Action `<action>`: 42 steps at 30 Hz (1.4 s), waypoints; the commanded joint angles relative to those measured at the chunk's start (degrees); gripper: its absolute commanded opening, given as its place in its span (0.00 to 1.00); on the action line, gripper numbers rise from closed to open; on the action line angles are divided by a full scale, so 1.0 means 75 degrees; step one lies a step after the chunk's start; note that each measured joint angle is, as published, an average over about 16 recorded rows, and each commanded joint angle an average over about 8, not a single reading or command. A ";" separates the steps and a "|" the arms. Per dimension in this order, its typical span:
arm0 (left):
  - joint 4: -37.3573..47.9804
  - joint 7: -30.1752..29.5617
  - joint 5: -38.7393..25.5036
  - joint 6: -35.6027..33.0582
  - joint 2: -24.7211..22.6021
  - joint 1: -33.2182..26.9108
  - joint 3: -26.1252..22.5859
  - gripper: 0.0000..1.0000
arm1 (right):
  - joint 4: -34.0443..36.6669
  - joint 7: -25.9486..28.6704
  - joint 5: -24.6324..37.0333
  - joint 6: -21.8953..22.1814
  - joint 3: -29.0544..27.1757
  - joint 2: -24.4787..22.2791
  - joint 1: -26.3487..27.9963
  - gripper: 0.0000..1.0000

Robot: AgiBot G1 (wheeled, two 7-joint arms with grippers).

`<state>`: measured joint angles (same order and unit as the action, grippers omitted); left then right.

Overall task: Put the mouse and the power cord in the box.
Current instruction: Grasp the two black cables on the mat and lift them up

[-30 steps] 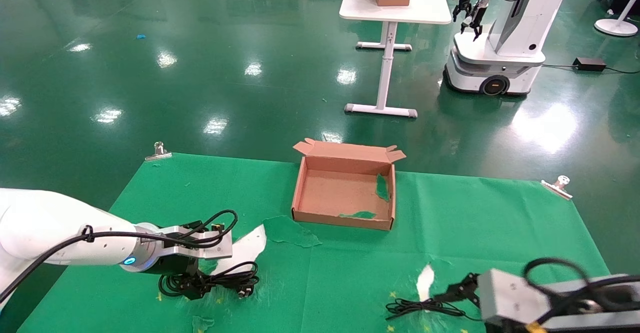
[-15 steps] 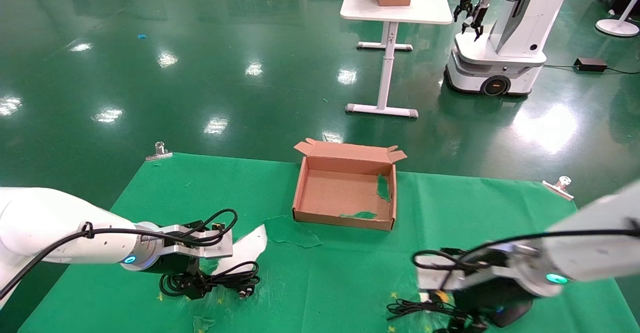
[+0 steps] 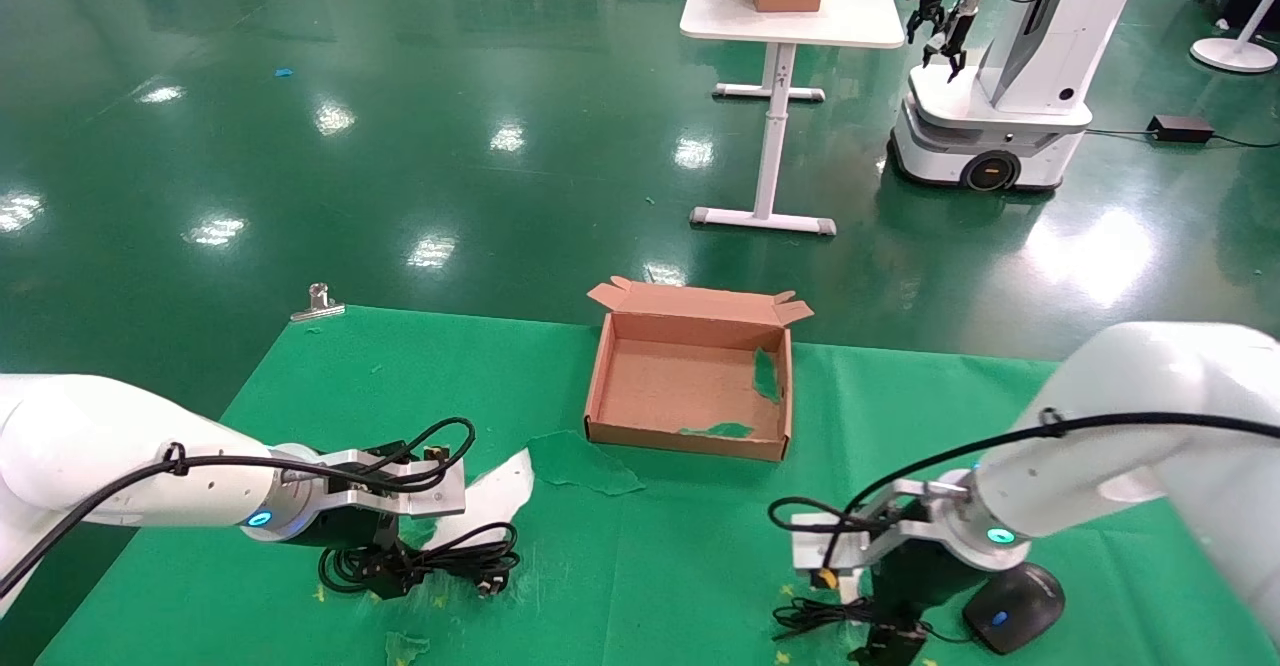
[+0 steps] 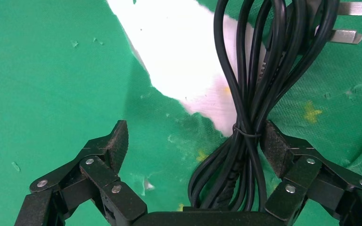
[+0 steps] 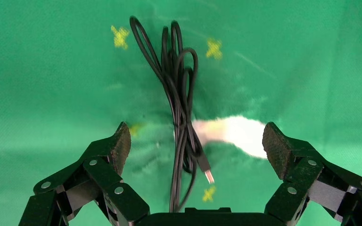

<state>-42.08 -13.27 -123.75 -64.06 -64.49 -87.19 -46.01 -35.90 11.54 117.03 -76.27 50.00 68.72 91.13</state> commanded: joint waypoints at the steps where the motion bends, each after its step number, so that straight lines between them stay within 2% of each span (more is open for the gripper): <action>1: 0.0007 0.0004 0.0001 0.0002 -0.0002 -0.0002 0.0000 0.58 | 0.0401 -0.0125 0.0086 0.0131 0.0053 0.0206 0.0057 0.81; 5: 0.0016 0.0005 0.0001 0.0005 -0.0004 -0.0003 0.0000 0.08 | 0.0636 -0.0191 0.0129 0.0214 0.0080 0.0334 0.0094 0.31; 6: 0.0016 0.0005 0.0001 0.0005 -0.0003 -0.0003 0.0000 0.00 | 0.0630 -0.0183 0.0126 0.0213 0.0079 0.0329 0.0094 0.19; 7: 0.0016 0.0005 0.0002 0.0005 -0.0003 -0.0003 0.0000 0.00 | 0.0610 -0.0176 0.0121 0.0206 0.0076 0.0316 0.0092 0.07; 8: 0.0016 0.0005 0.0002 0.0005 -0.0003 -0.0003 0.0001 0.00 | 0.0587 -0.0169 0.0116 0.0200 0.0074 0.0302 0.0090 0.02; 42: 0.0001 0.0004 0.0005 0.0001 0.0001 0.0001 0.0003 0.00 | 0.0256 -0.0091 0.0035 0.0079 0.0028 0.0121 0.0036 0.00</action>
<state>-42.08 -13.24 -123.71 -64.05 -64.48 -87.18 -45.99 -33.97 10.86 117.29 -75.68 50.22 69.63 91.40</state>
